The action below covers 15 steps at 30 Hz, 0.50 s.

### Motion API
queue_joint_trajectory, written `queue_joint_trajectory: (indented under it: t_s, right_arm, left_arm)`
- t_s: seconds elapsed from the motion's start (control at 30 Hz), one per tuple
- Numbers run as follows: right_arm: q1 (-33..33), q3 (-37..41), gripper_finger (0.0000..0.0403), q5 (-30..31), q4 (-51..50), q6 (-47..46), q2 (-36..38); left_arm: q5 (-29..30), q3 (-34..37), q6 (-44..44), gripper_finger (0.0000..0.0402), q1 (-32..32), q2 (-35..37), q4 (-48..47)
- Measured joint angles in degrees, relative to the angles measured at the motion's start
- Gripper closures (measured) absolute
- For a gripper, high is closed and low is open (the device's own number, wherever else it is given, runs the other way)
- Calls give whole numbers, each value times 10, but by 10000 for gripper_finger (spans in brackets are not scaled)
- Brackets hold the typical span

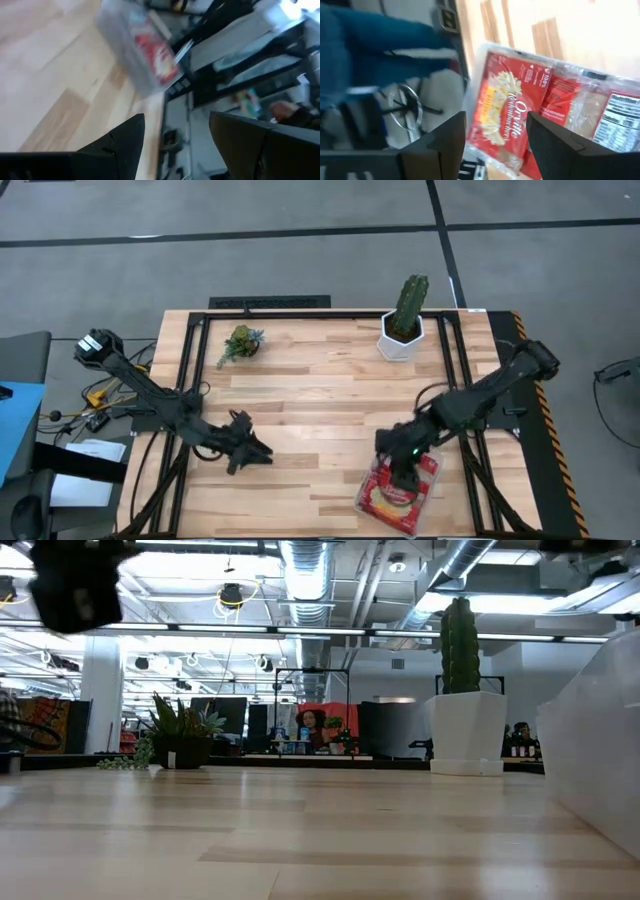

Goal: Sort popcorn bags into baskets
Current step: Return to Home Position

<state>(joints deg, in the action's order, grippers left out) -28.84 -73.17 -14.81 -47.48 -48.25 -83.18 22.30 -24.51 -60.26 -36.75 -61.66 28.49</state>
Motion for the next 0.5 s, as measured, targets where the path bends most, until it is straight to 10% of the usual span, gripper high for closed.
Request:
queue_joint_trajectory:
  t_s: [0.2, 0.5]
  right_arm:
    - [21, 0, 176, -37, -12, -3, 89]
    - [41, -1, 176, 144, 130, 309, 249]
  left_arm:
    - [23, 0, 72, 189, 45, 134, -22]
    - [-69, 0, 316, 189, 134, 452, -119]
